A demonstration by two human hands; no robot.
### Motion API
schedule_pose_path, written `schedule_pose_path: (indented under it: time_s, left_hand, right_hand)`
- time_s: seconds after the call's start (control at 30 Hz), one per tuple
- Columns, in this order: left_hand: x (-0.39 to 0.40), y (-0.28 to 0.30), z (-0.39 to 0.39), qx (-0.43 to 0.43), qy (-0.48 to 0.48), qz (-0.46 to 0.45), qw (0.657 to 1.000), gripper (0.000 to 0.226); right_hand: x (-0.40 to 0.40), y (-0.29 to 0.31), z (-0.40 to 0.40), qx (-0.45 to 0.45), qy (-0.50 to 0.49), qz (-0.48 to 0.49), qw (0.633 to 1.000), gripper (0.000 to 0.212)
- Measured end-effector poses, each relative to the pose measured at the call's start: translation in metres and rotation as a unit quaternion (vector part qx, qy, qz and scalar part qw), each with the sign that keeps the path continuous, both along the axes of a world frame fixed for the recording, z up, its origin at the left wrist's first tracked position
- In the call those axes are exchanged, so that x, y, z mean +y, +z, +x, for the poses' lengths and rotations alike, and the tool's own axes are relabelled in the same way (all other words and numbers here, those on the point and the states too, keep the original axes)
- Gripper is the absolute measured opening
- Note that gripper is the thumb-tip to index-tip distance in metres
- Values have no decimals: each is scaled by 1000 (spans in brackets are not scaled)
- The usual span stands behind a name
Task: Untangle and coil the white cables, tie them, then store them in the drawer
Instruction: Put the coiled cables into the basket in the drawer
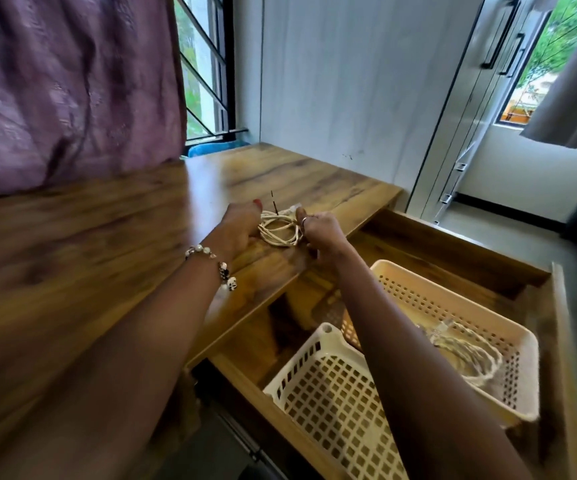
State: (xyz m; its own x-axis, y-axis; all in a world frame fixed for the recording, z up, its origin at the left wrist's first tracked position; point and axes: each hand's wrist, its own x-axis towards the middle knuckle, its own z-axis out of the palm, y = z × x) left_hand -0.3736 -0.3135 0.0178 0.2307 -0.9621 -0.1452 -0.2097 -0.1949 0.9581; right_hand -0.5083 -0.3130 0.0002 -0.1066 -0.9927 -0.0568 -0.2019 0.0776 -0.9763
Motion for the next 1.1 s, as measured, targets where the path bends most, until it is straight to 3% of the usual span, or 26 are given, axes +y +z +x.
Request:
schedule_pose_path:
  time_s: [0.13, 0.23, 0.37, 0.5, 0.6, 0.77, 1.1]
  left_hand:
    - [11, 4, -7, 131, 15, 15, 991, 24]
    - [28, 7, -11, 189, 6, 35, 981, 17]
    - [63, 16, -18, 185, -12, 21, 982, 19]
    - [105, 9, -31, 160, -67, 21, 985, 9]
    - [136, -6, -42, 117, -117, 46, 985, 32]
    - [168, -31, -60, -50, -211, 84, 973, 38]
    - [182, -78, -76, -249, -260, 70, 930, 26]
  right_hand:
    - [10, 7, 5, -114, -48, 15, 992, 24]
    - [25, 9, 1, -146, -60, 23, 987, 14]
    - [63, 11, -17, -181, -61, 27, 981, 23]
    - [126, 14, -51, -196, -15, 20, 980, 15]
    - [174, 10, -80, -186, 3, 40, 982, 18]
    - [229, -12, -110, -197, -22, 131, 971, 17]
    - [243, -58, -119, 80, 5, 203, 976, 14]
